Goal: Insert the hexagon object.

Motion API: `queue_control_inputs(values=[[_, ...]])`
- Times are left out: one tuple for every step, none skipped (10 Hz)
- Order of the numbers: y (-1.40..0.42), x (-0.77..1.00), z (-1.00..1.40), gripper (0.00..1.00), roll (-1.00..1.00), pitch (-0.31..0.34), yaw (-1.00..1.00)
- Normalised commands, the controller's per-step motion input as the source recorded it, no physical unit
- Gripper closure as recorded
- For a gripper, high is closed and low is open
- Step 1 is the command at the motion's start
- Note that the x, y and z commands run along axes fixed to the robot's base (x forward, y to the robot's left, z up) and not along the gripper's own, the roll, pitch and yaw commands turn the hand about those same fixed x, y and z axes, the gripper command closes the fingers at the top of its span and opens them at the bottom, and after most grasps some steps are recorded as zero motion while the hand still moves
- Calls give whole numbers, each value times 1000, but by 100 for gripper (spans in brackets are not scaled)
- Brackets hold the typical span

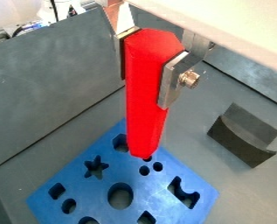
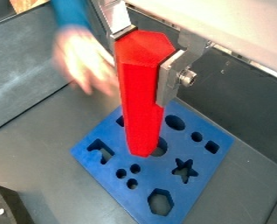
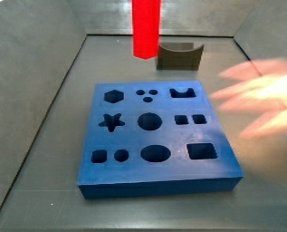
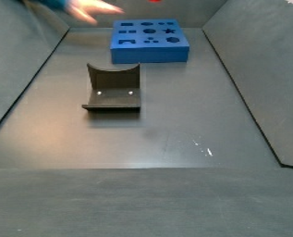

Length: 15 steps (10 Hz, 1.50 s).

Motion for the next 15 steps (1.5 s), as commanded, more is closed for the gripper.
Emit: queue_control_inputs(values=[[326, -700, -794, 100, -6, -234, 106], [403, -863, -1000, 100, 0, -131, 223], [377, -866, -1000, 100, 0, -123, 243], [149, -640, -763, 100, -27, -210, 269], [0, -446, -500, 100, -126, -281, 246], [-46, -146, -540, 100, -149, -223, 123], [0, -6, -551, 100, -110, -147, 14], [0, 0, -509, 100, -109, -123, 0], [0, 0, -571, 100, -60, -67, 0], [20, -126, -697, 100, 0, -47, 0], [74, -274, -557, 100, 54, 0, 0], [129, -414, -394, 100, 57, 0, 0], [114, -311, -363, 100, 23, 0, -23], [3, 0, -529, 100, 0, 0, 0], [0, 80, -949, 100, 64, 4, -6]])
